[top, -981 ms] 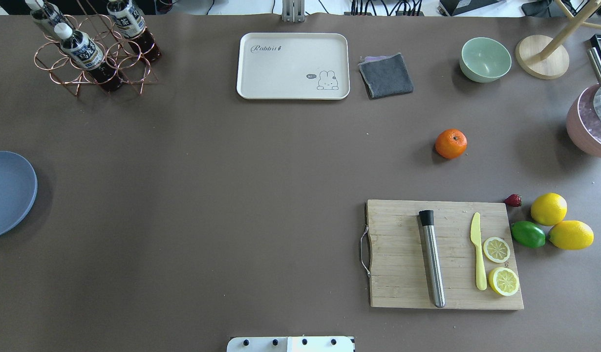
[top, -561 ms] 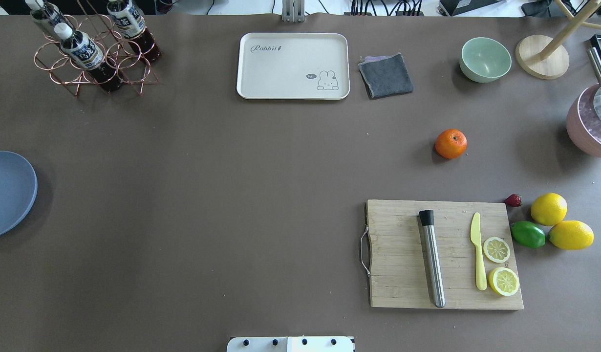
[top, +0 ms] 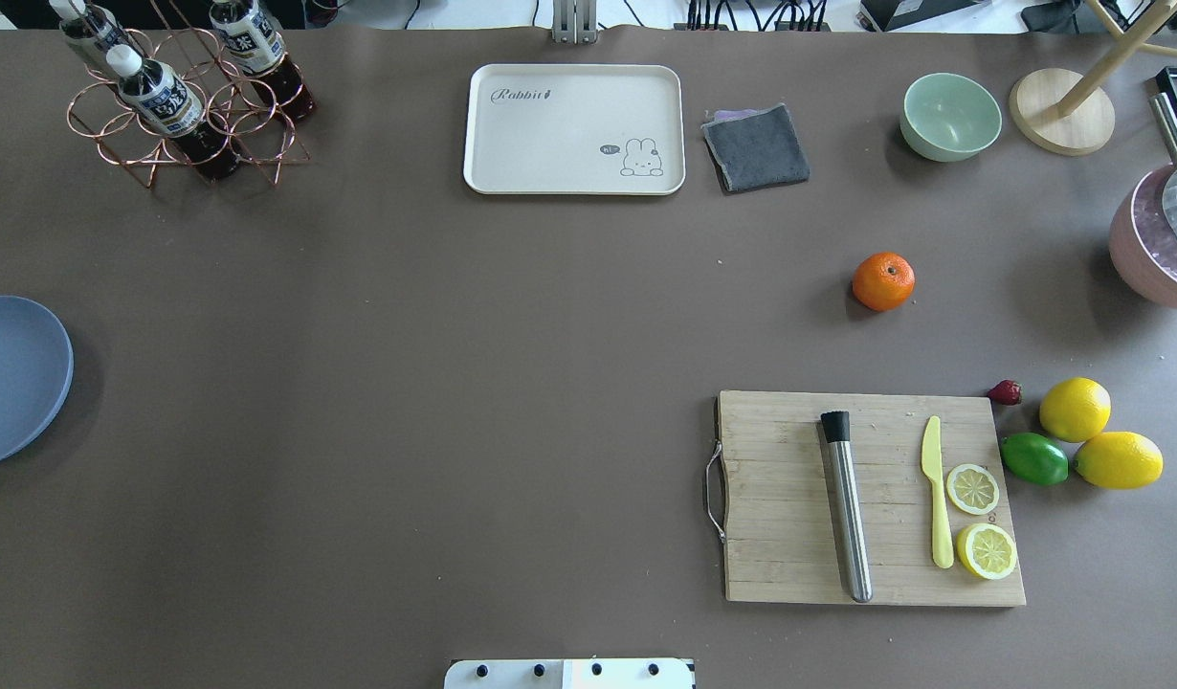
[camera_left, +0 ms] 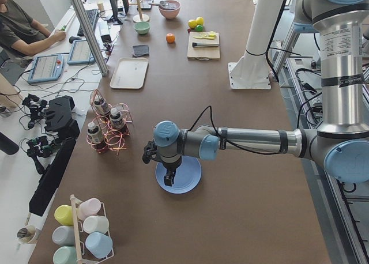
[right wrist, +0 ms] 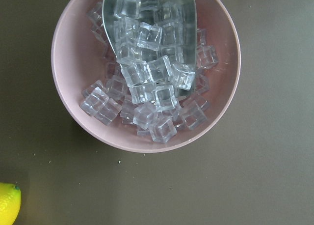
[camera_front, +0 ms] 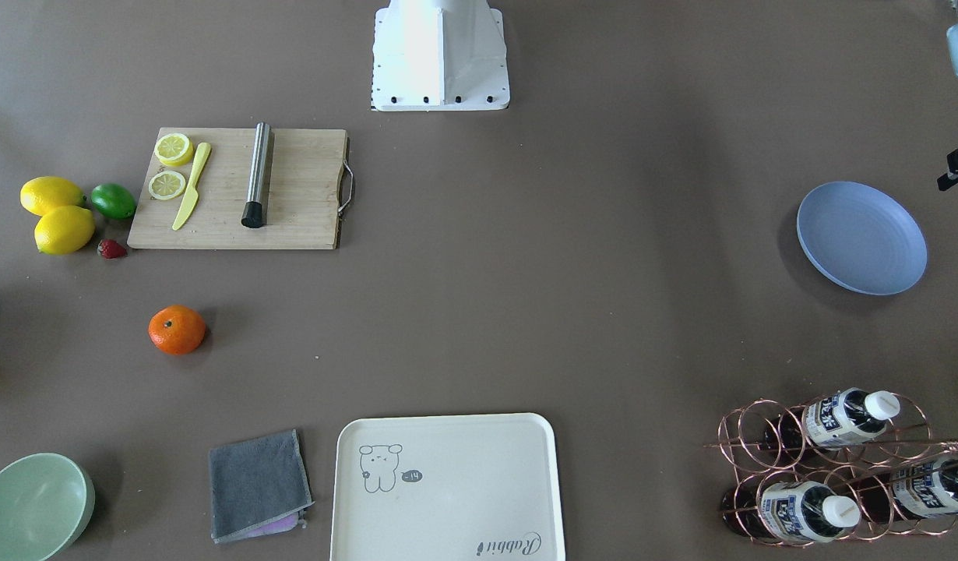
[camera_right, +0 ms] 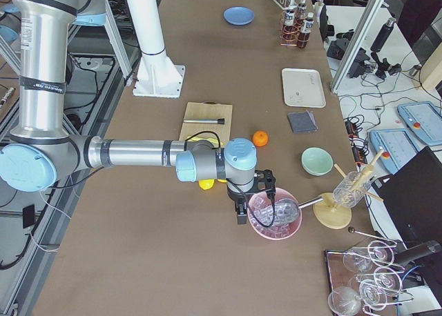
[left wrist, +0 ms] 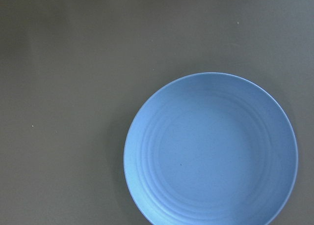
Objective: Pick orange to plate
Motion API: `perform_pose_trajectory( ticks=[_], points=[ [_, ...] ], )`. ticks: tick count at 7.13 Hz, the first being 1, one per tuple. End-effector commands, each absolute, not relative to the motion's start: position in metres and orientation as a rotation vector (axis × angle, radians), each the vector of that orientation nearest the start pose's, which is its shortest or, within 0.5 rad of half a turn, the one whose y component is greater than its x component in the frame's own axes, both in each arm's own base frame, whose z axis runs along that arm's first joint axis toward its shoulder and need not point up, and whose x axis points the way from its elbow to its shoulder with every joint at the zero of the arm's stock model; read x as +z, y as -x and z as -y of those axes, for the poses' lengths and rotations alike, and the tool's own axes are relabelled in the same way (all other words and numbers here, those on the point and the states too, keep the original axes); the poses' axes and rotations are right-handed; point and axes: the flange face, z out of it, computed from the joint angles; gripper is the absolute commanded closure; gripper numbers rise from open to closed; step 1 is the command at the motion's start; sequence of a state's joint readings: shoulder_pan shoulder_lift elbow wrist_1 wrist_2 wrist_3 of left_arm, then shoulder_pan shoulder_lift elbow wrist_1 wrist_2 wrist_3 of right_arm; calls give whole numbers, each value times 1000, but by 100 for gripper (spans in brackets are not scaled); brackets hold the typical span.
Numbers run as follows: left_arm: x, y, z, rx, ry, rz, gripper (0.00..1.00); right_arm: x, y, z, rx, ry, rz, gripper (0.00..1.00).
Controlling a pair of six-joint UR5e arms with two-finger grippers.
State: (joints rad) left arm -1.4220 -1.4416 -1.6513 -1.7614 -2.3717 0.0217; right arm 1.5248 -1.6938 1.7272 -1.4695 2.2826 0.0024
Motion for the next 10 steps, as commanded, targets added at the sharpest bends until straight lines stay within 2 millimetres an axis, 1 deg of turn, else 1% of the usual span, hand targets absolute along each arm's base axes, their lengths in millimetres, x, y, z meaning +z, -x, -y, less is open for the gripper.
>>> perform_pose_trajectory(
  ticks=[1,2,3,4,5,6,8,9,10],
  points=[
    [719,-10,470,218,-131,-813,2,624,-35,456,-125,-120,726,0],
    [729,-20,473,221,-132,-808,3,619,-29,461,-130,-118,750,0],
    [740,-30,478,239,-145,-760,3,610,-15,467,-160,-120,796,0],
    [752,-40,478,245,-158,-748,3,601,5,478,-202,-120,801,0],
    [757,-44,476,241,-169,-755,3,598,24,480,-243,-116,797,0],
    [758,-53,475,256,-161,-757,3,590,39,490,-281,-126,783,0],
    [759,-60,472,263,-149,-765,10,575,59,501,-316,-130,793,0],
    [764,-64,470,268,-137,-763,12,574,63,505,-320,-127,794,0],
    [769,-65,468,270,-139,-769,14,577,68,512,-324,-120,794,0]
  ],
)
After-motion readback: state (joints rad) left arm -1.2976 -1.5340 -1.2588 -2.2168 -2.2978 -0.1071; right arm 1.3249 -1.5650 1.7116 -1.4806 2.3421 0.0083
